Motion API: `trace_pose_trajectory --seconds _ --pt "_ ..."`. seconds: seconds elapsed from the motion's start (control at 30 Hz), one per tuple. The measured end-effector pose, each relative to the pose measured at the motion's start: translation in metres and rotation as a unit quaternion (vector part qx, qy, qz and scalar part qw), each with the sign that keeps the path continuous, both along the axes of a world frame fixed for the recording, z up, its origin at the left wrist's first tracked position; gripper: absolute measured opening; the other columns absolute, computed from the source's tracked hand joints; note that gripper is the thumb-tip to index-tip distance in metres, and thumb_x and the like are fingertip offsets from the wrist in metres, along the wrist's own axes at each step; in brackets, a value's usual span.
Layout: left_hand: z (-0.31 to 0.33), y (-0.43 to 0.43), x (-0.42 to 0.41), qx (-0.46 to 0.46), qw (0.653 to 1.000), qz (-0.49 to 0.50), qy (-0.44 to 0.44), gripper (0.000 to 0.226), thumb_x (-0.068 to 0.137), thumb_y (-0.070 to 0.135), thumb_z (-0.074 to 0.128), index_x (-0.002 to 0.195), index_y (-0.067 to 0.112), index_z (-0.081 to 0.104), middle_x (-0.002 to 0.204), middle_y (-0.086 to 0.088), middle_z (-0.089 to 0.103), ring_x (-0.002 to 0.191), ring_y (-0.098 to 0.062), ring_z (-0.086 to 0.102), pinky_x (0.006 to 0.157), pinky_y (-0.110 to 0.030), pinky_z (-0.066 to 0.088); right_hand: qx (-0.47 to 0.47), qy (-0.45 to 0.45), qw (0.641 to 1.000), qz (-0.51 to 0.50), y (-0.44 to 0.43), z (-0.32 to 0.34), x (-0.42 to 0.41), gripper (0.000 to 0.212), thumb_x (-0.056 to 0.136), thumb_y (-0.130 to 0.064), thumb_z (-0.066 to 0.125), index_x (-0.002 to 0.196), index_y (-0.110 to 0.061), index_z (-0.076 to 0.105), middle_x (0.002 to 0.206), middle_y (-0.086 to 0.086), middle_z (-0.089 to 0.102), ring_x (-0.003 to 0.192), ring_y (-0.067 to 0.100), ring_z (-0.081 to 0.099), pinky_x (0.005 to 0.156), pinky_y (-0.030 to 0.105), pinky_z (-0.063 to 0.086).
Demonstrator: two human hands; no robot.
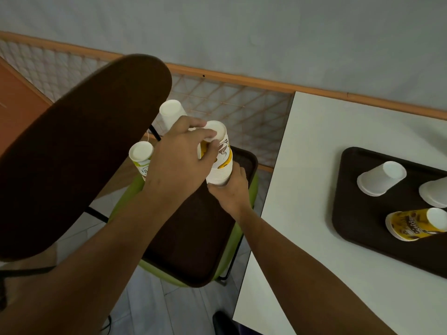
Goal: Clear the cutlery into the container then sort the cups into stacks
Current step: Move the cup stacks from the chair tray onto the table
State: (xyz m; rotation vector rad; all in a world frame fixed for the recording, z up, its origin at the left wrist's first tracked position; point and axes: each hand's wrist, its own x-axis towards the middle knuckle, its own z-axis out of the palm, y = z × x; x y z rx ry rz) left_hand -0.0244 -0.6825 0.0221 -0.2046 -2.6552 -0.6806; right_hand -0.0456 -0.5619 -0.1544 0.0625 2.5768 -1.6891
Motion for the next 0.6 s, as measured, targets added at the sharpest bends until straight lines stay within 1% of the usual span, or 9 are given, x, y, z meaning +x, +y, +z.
trace_pose_trajectory --seconds 0.03,0.13,0.17,0.23,0.3,0.43,0.5,0.6 --pt "0.006 0.006 -0.002 0.008 1.000 -0.003 0.008 0.033 0.093 0.038 0.064 0.114 0.017 0.077 0.129 -0.001 0.064 0.111 -0.016 0.066 0.089 -0.036 0.058 -0.004 0.007 1.000 -0.006 0.004 0.006 0.000 0.082 0.070 -0.028 0.089 0.138 -0.024 0.045 0.126 -0.002 0.053 0.118 0.009 0.045 0.093 0.024 0.045" --pt "0.025 0.027 -0.007 0.022 0.999 -0.009 0.031 0.033 0.092 0.042 0.069 0.114 0.019 0.078 0.129 0.001 0.064 0.109 -0.013 0.065 0.086 -0.033 0.057 -0.018 0.015 0.999 -0.027 0.021 0.024 -0.005 0.085 0.066 -0.032 0.090 0.137 -0.026 0.044 0.126 -0.003 0.052 0.119 0.012 0.050 0.096 0.028 0.049" --pt "0.031 0.036 -0.010 0.031 0.999 -0.012 0.037 0.032 0.091 0.042 0.071 0.114 0.020 0.078 0.129 0.002 0.063 0.108 -0.013 0.065 0.086 -0.034 0.058 -0.023 0.019 0.999 -0.033 0.029 0.031 -0.008 0.085 0.065 -0.034 0.090 0.136 -0.027 0.045 0.125 -0.003 0.053 0.118 0.013 0.052 0.096 0.030 0.051" --pt "0.043 0.057 -0.017 0.068 0.997 -0.020 0.038 0.032 0.090 0.042 0.073 0.116 0.023 0.077 0.128 0.003 0.061 0.106 -0.012 0.065 0.087 -0.037 0.059 -0.041 0.029 0.998 -0.046 0.048 0.047 -0.017 0.084 0.062 -0.038 0.090 0.135 -0.030 0.048 0.124 -0.004 0.056 0.114 0.012 0.057 0.094 0.035 0.056" --pt "0.058 0.081 -0.024 0.118 0.992 -0.033 0.037 0.033 0.089 0.044 0.073 0.118 0.028 0.076 0.127 0.006 0.061 0.103 -0.009 0.065 0.087 -0.036 0.059 -0.043 0.040 0.996 -0.061 0.071 0.065 -0.027 0.084 0.061 -0.041 0.089 0.133 -0.031 0.049 0.121 -0.004 0.058 0.112 0.013 0.061 0.091 0.037 0.059" --pt "0.088 0.139 -0.043 0.149 0.986 -0.062 0.051 0.035 0.090 0.045 0.072 0.121 0.029 0.073 0.124 0.006 0.064 0.101 -0.007 0.067 0.084 -0.031 0.061 0.002 0.063 0.995 -0.082 0.136 0.107 -0.047 0.083 0.063 -0.040 0.089 0.133 -0.025 0.047 0.117 -0.003 0.057 0.110 0.016 0.059 0.086 0.032 0.059" --pt "0.103 0.172 -0.054 0.165 0.981 -0.081 0.053 0.033 0.090 0.043 0.073 0.120 0.028 0.073 0.122 0.004 0.065 0.100 -0.008 0.069 0.082 -0.027 0.061 0.019 0.064 0.993 -0.093 0.174 0.126 -0.057 0.083 0.065 -0.037 0.089 0.134 -0.022 0.045 0.117 -0.001 0.055 0.109 0.016 0.056 0.084 0.030 0.056" --pt "0.121 0.228 -0.071 0.168 0.979 -0.107 0.043 0.032 0.092 0.041 0.073 0.122 0.028 0.073 0.124 0.003 0.067 0.100 -0.008 0.070 0.082 -0.019 0.059 0.035 0.053 0.991 -0.120 0.238 0.147 -0.073 0.083 0.070 -0.032 0.090 0.137 -0.018 0.044 0.122 0.002 0.054 0.108 0.015 0.053 0.081 0.026 0.050"
